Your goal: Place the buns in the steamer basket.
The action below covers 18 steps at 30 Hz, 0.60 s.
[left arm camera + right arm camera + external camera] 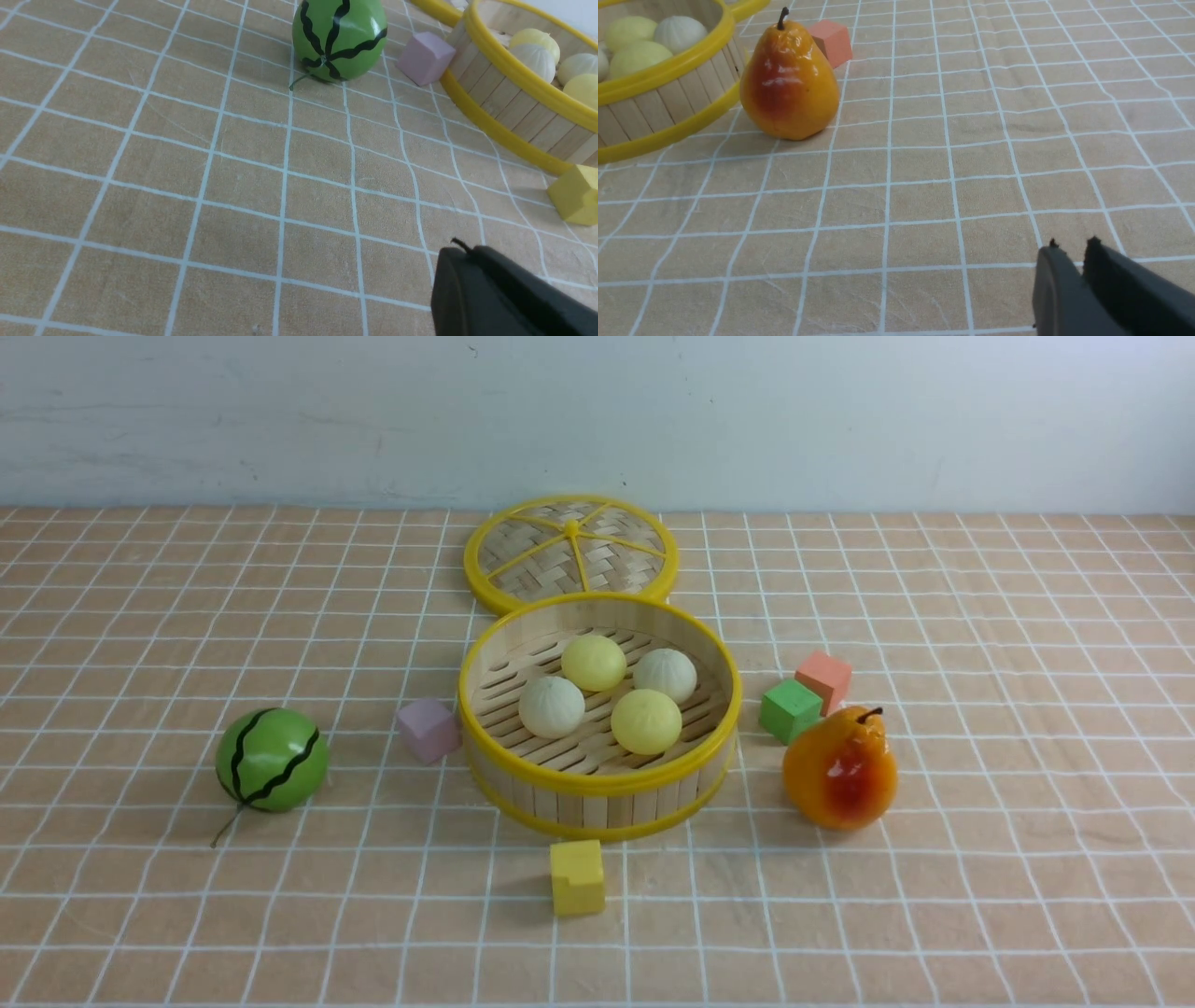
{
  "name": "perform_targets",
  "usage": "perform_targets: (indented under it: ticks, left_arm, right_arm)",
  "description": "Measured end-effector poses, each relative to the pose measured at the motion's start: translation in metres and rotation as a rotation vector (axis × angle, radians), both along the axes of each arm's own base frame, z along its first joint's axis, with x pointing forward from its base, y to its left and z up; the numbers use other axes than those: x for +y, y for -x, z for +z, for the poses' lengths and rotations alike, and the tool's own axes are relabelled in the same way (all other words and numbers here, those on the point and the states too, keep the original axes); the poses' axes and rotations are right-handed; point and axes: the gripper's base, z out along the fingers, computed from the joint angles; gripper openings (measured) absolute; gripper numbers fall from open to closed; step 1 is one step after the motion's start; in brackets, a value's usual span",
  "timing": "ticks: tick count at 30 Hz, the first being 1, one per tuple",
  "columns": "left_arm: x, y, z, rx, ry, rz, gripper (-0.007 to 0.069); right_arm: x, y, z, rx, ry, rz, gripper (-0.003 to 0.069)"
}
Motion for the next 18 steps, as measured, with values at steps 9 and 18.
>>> perform_targets:
  ticks: [9,18]
  left_arm:
    - [0.0,0.0,0.0,0.0,0.0,0.0,-0.0013]
    - [0.0,0.0,0.0,0.0,0.0,0.0,-0.001]
  right_arm:
    - [0.0,0.0,0.0,0.0,0.0,0.0,0.01]
    - [0.0,0.0,0.0,0.0,0.001,0.0,0.0111]
